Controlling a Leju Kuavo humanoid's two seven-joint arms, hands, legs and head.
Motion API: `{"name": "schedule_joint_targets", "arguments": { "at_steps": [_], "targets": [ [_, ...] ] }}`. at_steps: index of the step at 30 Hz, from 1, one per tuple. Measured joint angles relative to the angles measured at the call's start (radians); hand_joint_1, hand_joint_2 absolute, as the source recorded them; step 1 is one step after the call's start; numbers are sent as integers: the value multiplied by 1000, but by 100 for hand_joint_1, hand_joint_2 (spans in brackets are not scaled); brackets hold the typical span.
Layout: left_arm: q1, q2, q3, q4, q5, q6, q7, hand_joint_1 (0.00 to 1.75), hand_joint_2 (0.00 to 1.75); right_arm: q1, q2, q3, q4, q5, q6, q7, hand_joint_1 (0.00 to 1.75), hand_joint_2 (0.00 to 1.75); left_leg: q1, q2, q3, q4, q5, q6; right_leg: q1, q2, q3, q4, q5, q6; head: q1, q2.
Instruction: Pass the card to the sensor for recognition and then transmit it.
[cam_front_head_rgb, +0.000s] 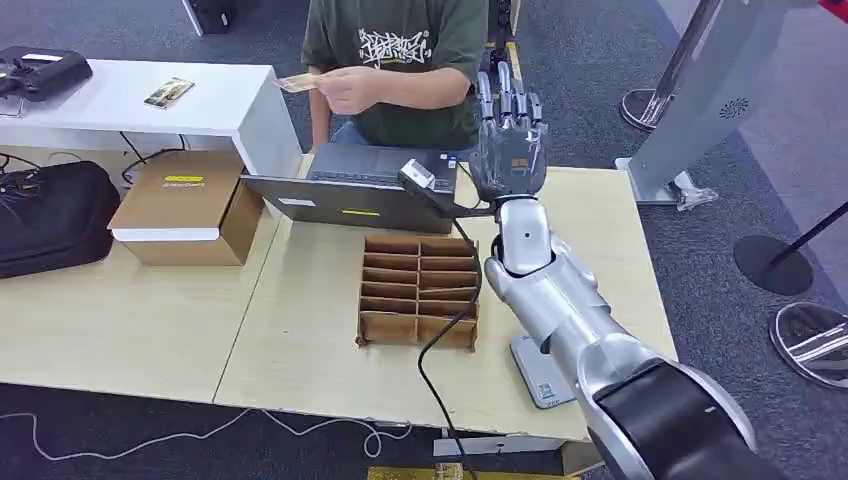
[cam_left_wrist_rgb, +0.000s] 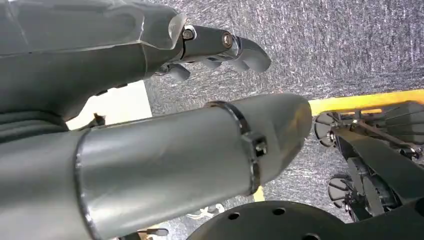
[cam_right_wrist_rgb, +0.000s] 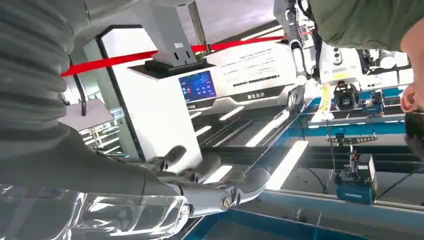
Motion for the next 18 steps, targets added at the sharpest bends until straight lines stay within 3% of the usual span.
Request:
{"name": "schedule_joint_targets", "arguments": {
  "at_steps": [18],
  "targets": [
    [0, 0, -14, 0, 13, 1, 0, 0, 0, 37, -2, -20, -37, 0, 0, -4, 0, 175, 0, 0, 0, 0, 0, 0, 0, 0, 0, 0, 0, 0, 0, 0]
  ]
}}
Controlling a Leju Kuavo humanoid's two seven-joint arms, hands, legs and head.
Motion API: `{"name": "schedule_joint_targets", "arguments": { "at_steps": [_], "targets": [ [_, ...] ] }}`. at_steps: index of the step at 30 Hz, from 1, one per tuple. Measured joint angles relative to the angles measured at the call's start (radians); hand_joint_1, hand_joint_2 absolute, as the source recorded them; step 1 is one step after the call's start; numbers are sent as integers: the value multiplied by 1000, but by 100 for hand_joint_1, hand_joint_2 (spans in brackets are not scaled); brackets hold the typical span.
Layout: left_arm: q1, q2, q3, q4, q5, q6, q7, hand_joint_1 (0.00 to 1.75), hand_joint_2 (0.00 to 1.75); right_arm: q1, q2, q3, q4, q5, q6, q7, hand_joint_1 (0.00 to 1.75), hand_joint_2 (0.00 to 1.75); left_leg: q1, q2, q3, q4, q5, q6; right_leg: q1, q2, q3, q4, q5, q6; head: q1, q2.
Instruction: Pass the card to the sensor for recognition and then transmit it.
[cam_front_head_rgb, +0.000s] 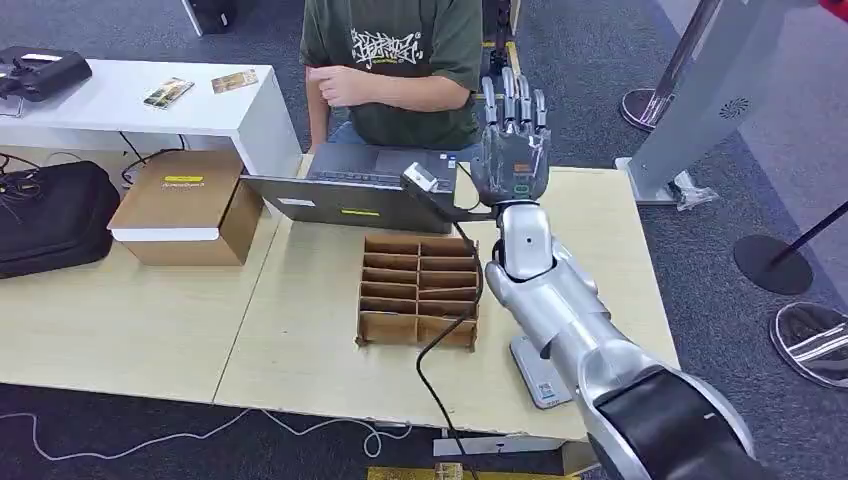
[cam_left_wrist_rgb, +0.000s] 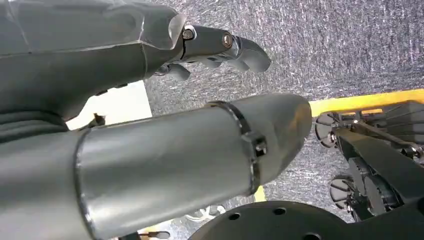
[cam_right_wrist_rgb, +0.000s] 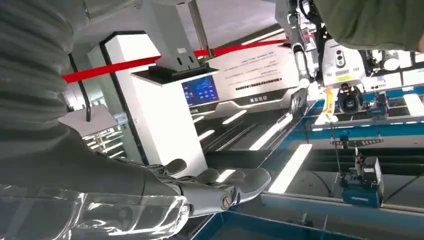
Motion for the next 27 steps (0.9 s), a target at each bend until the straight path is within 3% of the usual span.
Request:
{"name": "schedule_joint_targets", "arguments": {
  "at_steps": [6, 12, 20, 27],
  "targets": [
    [4, -2, 0, 0, 22, -3, 3, 0, 0, 66, -20, -3, -94, 0, 0, 8, 0, 175, 0, 0, 0, 0, 0, 0, 0, 0, 0, 0, 0, 0, 0, 0],
    [14, -7, 3, 0, 45, -8, 3, 0, 0, 198, -74, -11, -255, 0, 0, 45, 0, 175, 0, 0, 0, 0, -1, 0, 0, 0, 0, -1, 0, 0, 0, 0],
    [22, -19, 26, 0, 58, -19, 3, 0, 0, 357, -195, 19, -469, 0, 7, 226, 0, 175, 0, -1, -1, 0, -1, 1, 0, -1, 0, -1, 0, 1, 0, 0],
    [23, -24, 27, 0, 59, -19, 3, 0, 0, 424, -283, 57, -596, 0, 39, 304, 0, 175, 0, -1, 0, 0, -1, 1, 0, -1, 0, -1, 0, 0, 0, 0]
  ]
}}
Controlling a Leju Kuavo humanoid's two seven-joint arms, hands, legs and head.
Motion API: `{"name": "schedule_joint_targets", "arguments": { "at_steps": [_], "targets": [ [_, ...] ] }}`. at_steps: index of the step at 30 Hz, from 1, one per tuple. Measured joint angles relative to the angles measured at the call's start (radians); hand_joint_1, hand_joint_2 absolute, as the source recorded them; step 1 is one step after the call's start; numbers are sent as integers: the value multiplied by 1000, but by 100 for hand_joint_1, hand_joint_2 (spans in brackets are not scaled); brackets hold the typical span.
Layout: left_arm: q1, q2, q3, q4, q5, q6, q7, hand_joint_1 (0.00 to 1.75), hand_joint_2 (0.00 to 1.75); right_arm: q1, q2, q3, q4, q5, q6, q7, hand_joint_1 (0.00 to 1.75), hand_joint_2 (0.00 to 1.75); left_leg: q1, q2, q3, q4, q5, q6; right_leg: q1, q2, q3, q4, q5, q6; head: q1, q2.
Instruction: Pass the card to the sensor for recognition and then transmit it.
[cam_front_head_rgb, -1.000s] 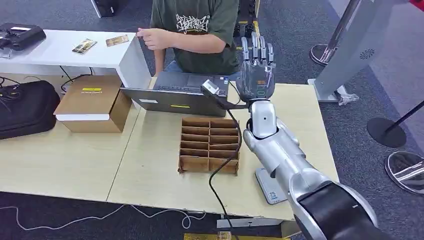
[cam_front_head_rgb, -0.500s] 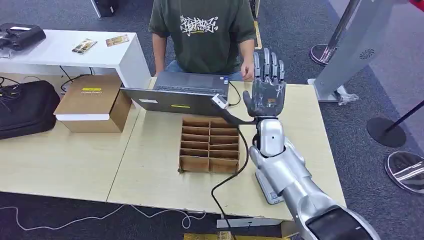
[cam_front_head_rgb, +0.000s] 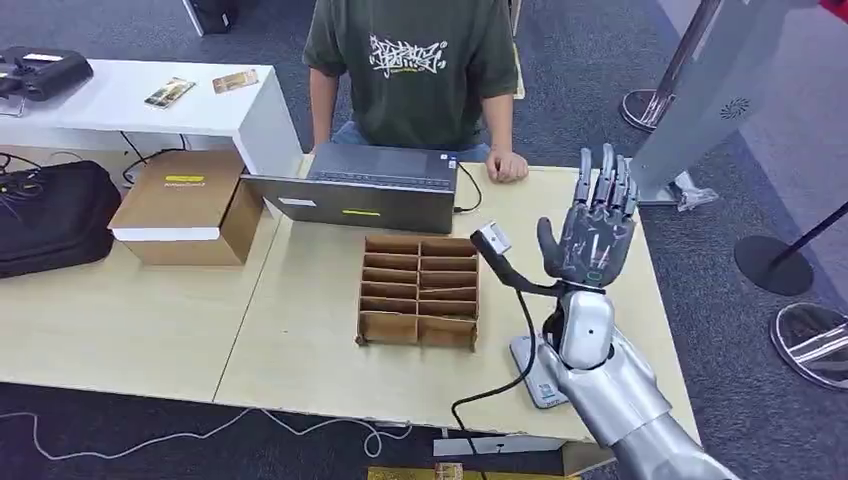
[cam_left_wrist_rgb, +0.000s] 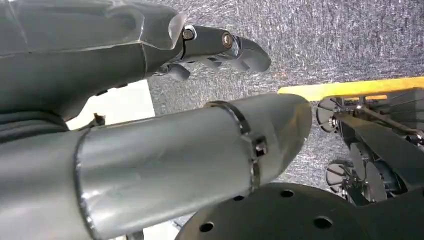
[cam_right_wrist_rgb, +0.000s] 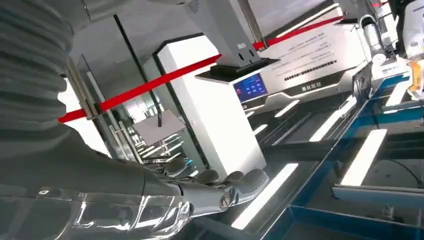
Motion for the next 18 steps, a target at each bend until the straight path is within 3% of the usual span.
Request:
{"name": "schedule_joint_targets", "arguments": {
  "at_steps": [6, 11, 18],
  "targets": [
    [4, -3, 8, 0, 6, -2, 0, 0, 0, 112, -118, 0, -177, 0, 82, 25, 0, 175, 0, -1, -1, 0, 0, 0, 0, -1, 0, 0, 0, 0, 0, 0],
    [9, -11, 22, -4, 11, -8, -2, 0, 0, 235, -207, -48, -349, 0, 160, 25, 0, 175, -1, -1, -1, 0, -2, 2, 0, -1, 0, -1, -1, 1, 0, 0],
    [10, -16, 24, -12, 13, -15, -3, 0, 0, 315, -257, -87, -461, 0, 196, 25, 0, 175, 0, 0, 0, 0, -2, 2, 0, -1, 0, -1, -1, 1, 0, 0]
  ]
}}
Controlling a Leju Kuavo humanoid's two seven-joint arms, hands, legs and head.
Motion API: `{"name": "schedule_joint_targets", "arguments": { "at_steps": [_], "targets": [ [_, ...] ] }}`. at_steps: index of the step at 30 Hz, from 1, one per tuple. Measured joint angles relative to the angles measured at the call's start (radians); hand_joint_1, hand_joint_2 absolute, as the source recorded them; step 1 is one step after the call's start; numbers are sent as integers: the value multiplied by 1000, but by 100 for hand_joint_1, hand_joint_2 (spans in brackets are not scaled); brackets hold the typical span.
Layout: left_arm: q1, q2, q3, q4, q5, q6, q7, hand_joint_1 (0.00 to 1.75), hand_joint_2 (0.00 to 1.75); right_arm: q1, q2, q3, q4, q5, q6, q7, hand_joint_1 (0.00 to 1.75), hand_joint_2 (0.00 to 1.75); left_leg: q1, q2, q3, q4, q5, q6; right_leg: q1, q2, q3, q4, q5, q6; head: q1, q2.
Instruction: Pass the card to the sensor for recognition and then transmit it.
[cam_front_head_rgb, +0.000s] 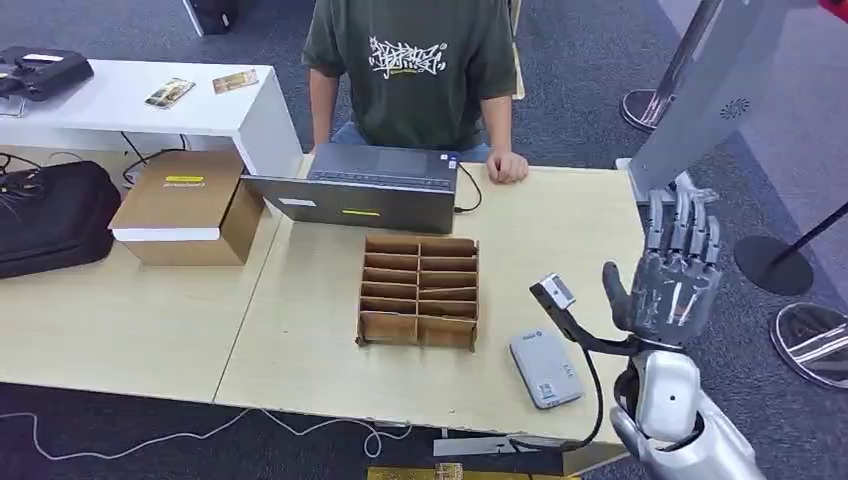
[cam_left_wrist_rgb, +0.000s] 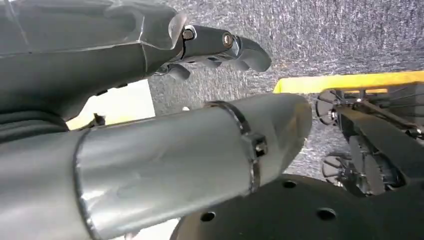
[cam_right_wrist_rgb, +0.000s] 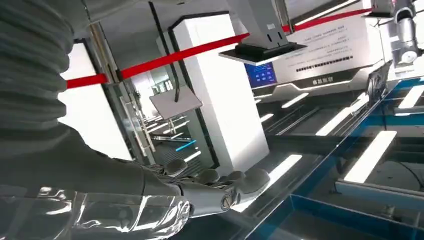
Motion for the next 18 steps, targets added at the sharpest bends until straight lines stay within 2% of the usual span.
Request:
{"name": "schedule_joint_targets", "arguments": {
  "at_steps": [5, 8, 11, 18],
  "targets": [
    [2, -8, 3, -11, -3, -3, -2, 0, 0, 110, -18, -42, -129, 0, 97, -1, 0, 175, 0, -1, 0, 0, 0, 0, 0, 0, 0, 0, 0, 0, 0, 0],
    [2, -8, 3, -14, 25, -12, -2, 0, 0, 206, 3, -94, -185, 0, 91, -87, 0, 175, 1, -1, -1, 0, -1, 0, 0, -1, 1, 0, -2, 0, 1, 0],
    [2, -10, 3, -16, 35, -1, -2, 0, 0, 243, 10, -111, -243, 0, 160, -14, 0, 175, 0, 1, -1, -1, -1, 0, 0, 1, 0, 0, -2, 0, 0, 0],
    [5, -31, 3, -38, 93, -14, 3, 0, 0, 285, 26, -100, -291, 0, 201, 0, 0, 175, 0, 1, 1, 0, -2, -1, 0, 1, 2, 0, -2, 0, 0, 0]
  ]
}}
